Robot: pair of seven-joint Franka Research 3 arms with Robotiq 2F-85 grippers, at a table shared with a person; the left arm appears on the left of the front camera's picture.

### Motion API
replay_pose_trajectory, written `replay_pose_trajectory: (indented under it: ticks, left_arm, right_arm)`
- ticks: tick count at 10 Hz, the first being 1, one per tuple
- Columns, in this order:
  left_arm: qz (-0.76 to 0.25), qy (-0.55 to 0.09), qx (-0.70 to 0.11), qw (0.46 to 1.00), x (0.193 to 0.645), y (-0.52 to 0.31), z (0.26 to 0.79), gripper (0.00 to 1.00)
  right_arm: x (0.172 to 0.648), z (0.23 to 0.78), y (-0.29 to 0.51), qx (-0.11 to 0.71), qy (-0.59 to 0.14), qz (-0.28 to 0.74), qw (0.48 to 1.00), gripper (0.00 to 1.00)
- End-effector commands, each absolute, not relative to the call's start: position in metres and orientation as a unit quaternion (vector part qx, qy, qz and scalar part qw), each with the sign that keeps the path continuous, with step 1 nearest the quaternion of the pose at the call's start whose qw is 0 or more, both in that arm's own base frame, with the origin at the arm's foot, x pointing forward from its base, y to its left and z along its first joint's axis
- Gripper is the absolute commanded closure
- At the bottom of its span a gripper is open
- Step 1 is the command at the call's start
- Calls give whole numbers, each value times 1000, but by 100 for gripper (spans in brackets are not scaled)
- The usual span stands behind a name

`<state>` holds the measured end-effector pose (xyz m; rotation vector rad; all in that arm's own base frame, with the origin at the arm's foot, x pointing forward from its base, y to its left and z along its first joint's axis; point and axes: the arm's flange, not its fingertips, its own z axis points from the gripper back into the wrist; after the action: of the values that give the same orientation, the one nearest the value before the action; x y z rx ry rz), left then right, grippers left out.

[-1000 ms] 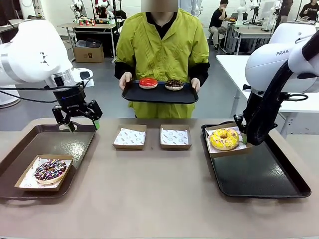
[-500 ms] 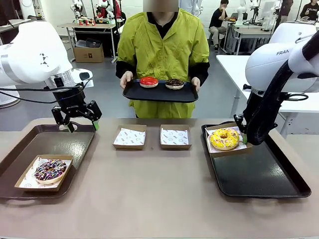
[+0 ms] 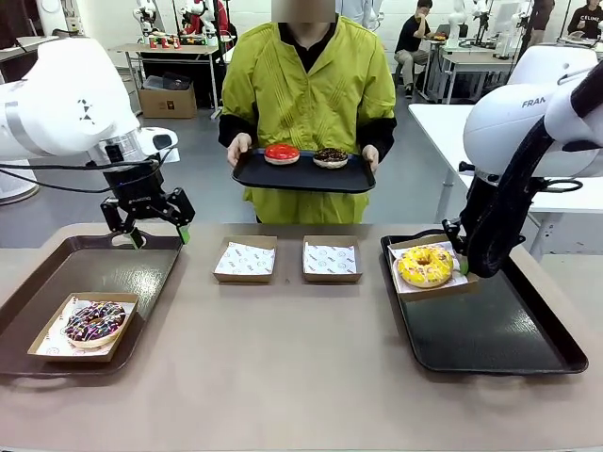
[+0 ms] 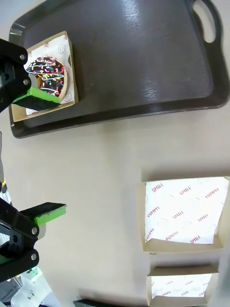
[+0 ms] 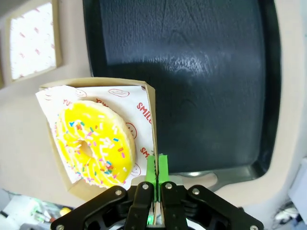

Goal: Individually package the donuts and arrange them on the tray.
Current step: Place the picked Paper togo box on the Handle tray while simultaneously picking up another Paper togo box from the table with the other hand.

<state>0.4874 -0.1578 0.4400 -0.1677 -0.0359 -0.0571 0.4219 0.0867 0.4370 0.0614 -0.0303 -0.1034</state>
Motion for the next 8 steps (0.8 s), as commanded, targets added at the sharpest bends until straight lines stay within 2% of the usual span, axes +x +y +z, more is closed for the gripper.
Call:
replay_pose_trajectory:
  ticks: [1, 4, 8]
  left_arm:
    - [-21, -31, -48, 998, 512, -189, 446, 0]
    - [9, -43, 1, 999, 547, -223, 435, 0]
    - [32, -56, 20, 998, 573, -245, 407, 0]
  right_arm:
    - [404, 430, 68, 15, -28, -37, 999, 99]
    - [389, 414, 44, 26, -39, -30, 998, 99]
    - [394, 385, 33, 31, -31, -1, 999, 99]
